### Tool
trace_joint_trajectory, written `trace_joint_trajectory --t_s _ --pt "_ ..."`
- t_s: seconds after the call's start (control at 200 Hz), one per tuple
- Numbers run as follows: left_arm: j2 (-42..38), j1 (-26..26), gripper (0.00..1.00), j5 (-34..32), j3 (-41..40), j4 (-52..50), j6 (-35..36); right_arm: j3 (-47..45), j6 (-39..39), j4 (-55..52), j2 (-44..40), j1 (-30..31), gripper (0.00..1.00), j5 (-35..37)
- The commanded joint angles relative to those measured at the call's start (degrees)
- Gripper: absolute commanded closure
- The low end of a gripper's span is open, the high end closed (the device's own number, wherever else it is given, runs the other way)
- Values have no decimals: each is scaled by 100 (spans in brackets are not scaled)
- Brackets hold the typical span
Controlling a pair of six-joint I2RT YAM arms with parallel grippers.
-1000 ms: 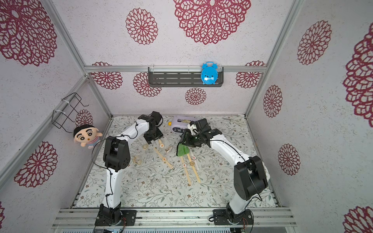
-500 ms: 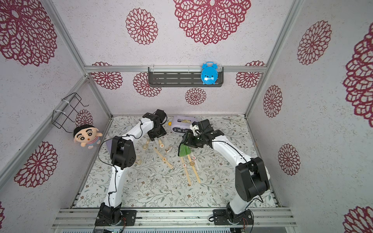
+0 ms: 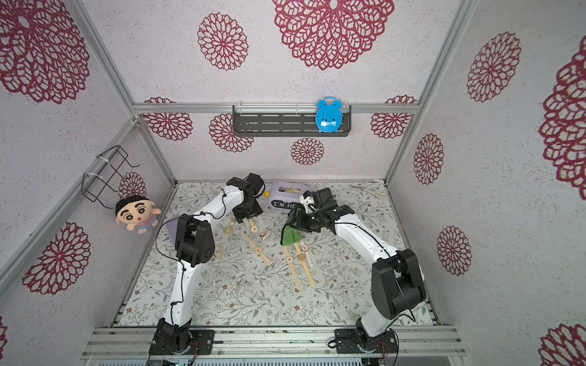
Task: Wipe the watch dial
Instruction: Pick up the watch at the center of the board.
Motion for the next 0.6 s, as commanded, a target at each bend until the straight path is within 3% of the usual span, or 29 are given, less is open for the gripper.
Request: trace_joint_trajectory --t_s 0.0,0.225,0.595 --pt "-353 -243 32 65 -152 -49 -227 27 -67 166 -326 -41 100 -166" --pt "-194 -331 35 329 -415 124 -767 17 -54 177 -343 -44 100 -179" --pt "-186 -229 37 -70 -544 388 -641 -136 -115 100 -475 -76 100 -170"
